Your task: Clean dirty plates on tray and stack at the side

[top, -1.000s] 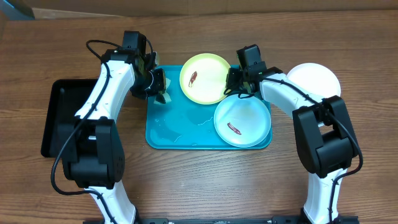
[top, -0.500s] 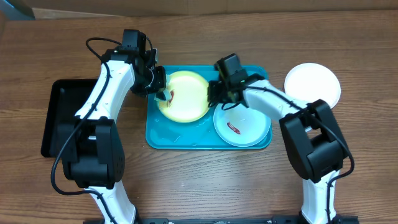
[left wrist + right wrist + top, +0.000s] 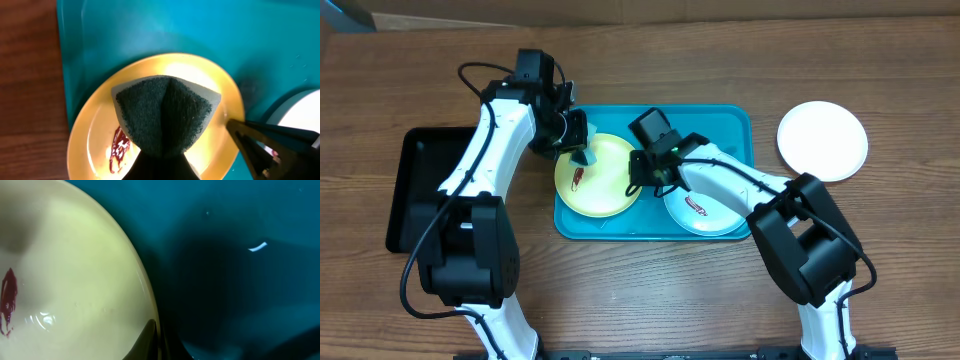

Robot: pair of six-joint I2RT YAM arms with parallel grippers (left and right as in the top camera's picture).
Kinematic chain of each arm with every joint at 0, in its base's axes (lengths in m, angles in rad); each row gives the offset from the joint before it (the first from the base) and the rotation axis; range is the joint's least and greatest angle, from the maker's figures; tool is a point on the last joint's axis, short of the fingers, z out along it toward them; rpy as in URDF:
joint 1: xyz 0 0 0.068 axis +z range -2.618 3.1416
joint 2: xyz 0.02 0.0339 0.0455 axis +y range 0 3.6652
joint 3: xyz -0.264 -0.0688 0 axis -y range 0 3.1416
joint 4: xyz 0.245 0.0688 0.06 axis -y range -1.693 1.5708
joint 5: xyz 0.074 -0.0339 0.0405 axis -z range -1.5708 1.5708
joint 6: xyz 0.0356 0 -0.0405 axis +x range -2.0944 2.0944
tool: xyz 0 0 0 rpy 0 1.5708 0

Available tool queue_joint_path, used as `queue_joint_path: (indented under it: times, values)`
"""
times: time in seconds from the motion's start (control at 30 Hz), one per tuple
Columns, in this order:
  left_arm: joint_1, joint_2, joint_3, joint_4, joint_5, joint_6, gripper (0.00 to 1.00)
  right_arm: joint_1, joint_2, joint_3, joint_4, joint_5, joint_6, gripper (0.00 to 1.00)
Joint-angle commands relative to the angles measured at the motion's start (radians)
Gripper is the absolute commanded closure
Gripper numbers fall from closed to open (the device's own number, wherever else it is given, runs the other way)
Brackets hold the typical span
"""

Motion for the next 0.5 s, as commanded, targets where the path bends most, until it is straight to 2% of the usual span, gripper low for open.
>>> queue_joint_path:
  times: [0.0, 0.13, 0.47]
  values:
    - [-0.031, -0.027, -0.058, -0.005, 0.018, -0.052, 0.96, 0.043, 0.006, 0.027, -0.055, 0.158, 0.022, 0.96]
    - [-0.069, -0.027, -0.130, 0.026, 0.018, -0.111, 0.96, 0.055, 0.006, 0.046, -0.079, 0.178, 0.056, 0.96]
    - [-0.130, -0.027, -0.273, 0.219, -0.022, -0.206, 0.96, 0.055, 0.006, 0.046, -0.090, 0.178, 0.058, 0.96]
